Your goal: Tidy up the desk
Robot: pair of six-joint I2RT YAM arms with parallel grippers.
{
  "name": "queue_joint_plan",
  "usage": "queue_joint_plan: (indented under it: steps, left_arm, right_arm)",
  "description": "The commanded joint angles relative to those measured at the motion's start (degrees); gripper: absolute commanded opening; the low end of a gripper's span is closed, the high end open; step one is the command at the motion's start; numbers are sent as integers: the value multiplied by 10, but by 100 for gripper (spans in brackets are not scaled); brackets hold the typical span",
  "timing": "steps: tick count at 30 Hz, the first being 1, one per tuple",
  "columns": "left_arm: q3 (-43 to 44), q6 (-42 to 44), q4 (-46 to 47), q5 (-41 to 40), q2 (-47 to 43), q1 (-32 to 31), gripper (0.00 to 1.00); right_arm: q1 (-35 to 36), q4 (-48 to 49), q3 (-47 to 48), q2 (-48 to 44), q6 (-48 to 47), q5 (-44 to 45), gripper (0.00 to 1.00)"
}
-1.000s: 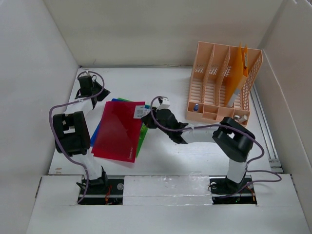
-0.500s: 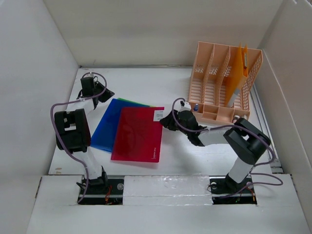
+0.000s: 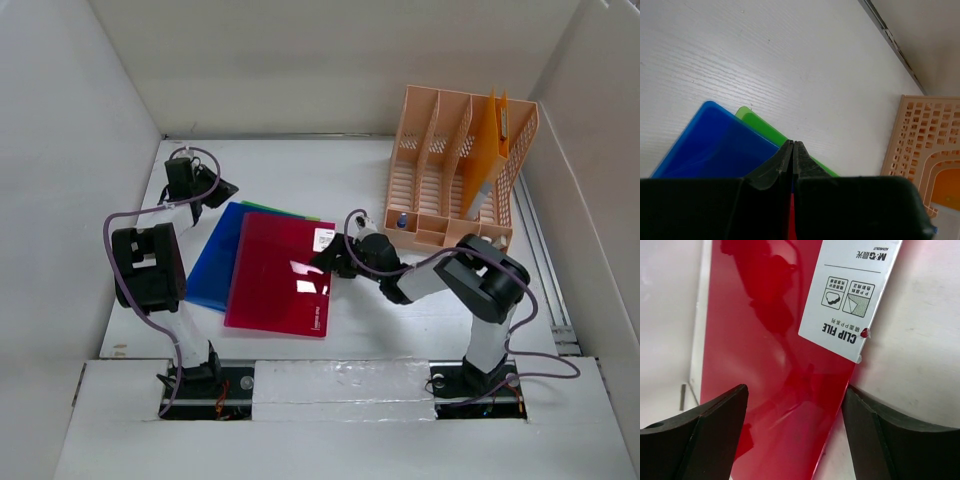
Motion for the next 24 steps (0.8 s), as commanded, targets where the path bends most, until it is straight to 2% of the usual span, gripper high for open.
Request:
queue_joint_plan:
  steps: [1,5,7,8,9,11,12,14,15,19,24]
  left_arm:
    - [-4,-6,26,17,-19,-1,0]
    - [-5,-8,29,17,-18,-1,0]
    - [-8,-9,29,18,-20,-1,0]
    - [-9,-9,31,19,-23,-1,0]
    - [-8,-8,34,17,-25,-1,0]
    - [-6,-2,30,16,-25,-1,0]
    - [-6,-3,31,15,-26,-1,0]
    - [-15,-8,38,19,-37,-1,0]
    - [-16,-5,46,18,-40,-8,0]
    - [-1,16,29,0,-52,-23,0]
    - [-3,5,39,4,-85,-23,0]
  right_arm:
    - [7,61,-10,22,25,-33,78]
    - [7,87,-9,34,33,-37,72]
    - [7,118,-7,50,39,-49,62]
    - [7,134,-9,57,45,-51,55]
    - [7,152,-11,65,49,-54,40]
    - [-1,195,-16,87,67,-62,24]
    - [-1,210,-18,90,72,-70,12]
    - [-7,256,-27,97,80,-77,3]
    - [-12,265,-32,96,80,-74,0]
    - [-18,313,-52,76,82,-80,0]
    - [-36,333,-93,-14,79,-89,0]
